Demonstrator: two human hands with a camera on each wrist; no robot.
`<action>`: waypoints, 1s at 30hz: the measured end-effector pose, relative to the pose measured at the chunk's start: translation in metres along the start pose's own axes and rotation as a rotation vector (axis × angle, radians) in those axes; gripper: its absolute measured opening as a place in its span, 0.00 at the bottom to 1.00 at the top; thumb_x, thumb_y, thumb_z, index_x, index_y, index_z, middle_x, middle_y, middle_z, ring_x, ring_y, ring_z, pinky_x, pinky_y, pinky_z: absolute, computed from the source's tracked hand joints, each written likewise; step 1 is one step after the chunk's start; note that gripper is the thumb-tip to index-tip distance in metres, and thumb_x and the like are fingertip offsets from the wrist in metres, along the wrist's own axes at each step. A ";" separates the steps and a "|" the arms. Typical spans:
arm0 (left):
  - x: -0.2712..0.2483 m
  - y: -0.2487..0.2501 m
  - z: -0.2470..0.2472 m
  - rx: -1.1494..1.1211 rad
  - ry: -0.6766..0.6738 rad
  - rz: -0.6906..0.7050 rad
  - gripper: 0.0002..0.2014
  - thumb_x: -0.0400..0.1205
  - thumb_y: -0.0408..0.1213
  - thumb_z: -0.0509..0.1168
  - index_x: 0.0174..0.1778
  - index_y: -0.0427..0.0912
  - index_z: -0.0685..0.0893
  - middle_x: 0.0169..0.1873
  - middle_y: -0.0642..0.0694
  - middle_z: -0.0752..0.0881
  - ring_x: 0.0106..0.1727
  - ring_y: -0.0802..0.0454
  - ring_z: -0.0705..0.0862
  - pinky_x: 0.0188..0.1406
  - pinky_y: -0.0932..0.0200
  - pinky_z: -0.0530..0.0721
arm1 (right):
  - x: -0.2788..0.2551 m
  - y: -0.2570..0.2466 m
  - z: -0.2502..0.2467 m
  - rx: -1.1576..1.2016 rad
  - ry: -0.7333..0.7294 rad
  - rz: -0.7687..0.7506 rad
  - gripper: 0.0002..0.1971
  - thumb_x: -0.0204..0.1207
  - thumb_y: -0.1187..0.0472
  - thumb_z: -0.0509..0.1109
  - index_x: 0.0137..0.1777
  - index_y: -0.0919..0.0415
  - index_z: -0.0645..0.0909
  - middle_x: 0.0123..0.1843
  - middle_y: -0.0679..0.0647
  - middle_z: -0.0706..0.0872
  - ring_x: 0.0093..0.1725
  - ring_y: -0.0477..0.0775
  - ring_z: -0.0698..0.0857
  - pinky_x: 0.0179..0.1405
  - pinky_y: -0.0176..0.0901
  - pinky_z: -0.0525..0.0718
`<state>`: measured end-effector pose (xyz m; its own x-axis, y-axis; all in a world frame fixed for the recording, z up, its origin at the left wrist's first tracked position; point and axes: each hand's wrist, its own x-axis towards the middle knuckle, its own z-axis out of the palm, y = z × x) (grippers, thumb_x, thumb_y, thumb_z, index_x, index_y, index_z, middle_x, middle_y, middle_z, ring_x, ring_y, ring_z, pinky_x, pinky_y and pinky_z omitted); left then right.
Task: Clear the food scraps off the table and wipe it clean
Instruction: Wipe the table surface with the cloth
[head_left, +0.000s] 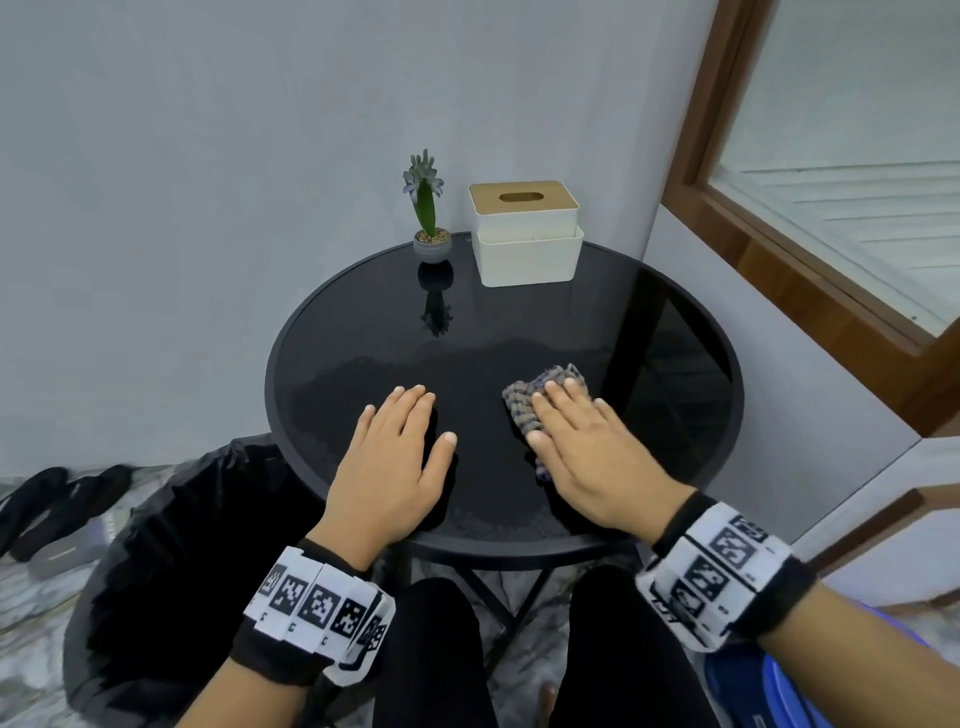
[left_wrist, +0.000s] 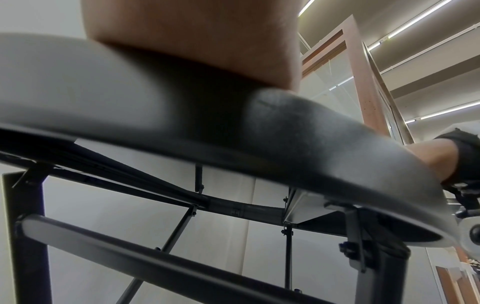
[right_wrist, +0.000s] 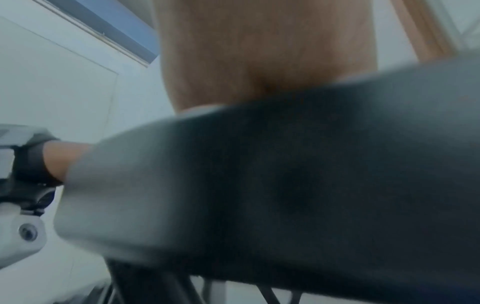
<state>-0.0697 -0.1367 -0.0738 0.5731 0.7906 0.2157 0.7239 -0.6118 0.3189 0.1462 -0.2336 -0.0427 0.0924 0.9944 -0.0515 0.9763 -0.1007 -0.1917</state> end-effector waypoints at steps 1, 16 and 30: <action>0.000 0.000 0.000 0.000 0.003 0.003 0.35 0.84 0.59 0.41 0.84 0.43 0.65 0.84 0.49 0.63 0.86 0.52 0.55 0.85 0.48 0.50 | 0.001 -0.006 0.004 0.030 0.010 -0.005 0.30 0.86 0.44 0.39 0.86 0.54 0.49 0.88 0.50 0.49 0.86 0.49 0.43 0.83 0.49 0.43; 0.000 0.013 -0.002 -0.068 0.065 -0.019 0.31 0.85 0.55 0.49 0.81 0.39 0.70 0.82 0.46 0.68 0.85 0.49 0.59 0.83 0.45 0.54 | -0.047 0.007 0.007 -0.003 0.140 0.012 0.32 0.82 0.43 0.44 0.82 0.60 0.61 0.85 0.55 0.60 0.86 0.54 0.50 0.84 0.50 0.48; -0.001 0.043 0.012 -0.032 0.057 0.024 0.36 0.83 0.60 0.42 0.80 0.41 0.71 0.81 0.47 0.70 0.85 0.49 0.61 0.82 0.43 0.56 | -0.053 0.039 0.002 -0.019 0.058 -0.055 0.33 0.81 0.42 0.35 0.86 0.52 0.47 0.87 0.46 0.47 0.85 0.45 0.40 0.83 0.43 0.41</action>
<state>-0.0343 -0.1644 -0.0712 0.5667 0.7763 0.2761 0.6969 -0.6304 0.3420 0.1789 -0.2900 -0.0495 0.0489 0.9987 0.0160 0.9837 -0.0454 -0.1741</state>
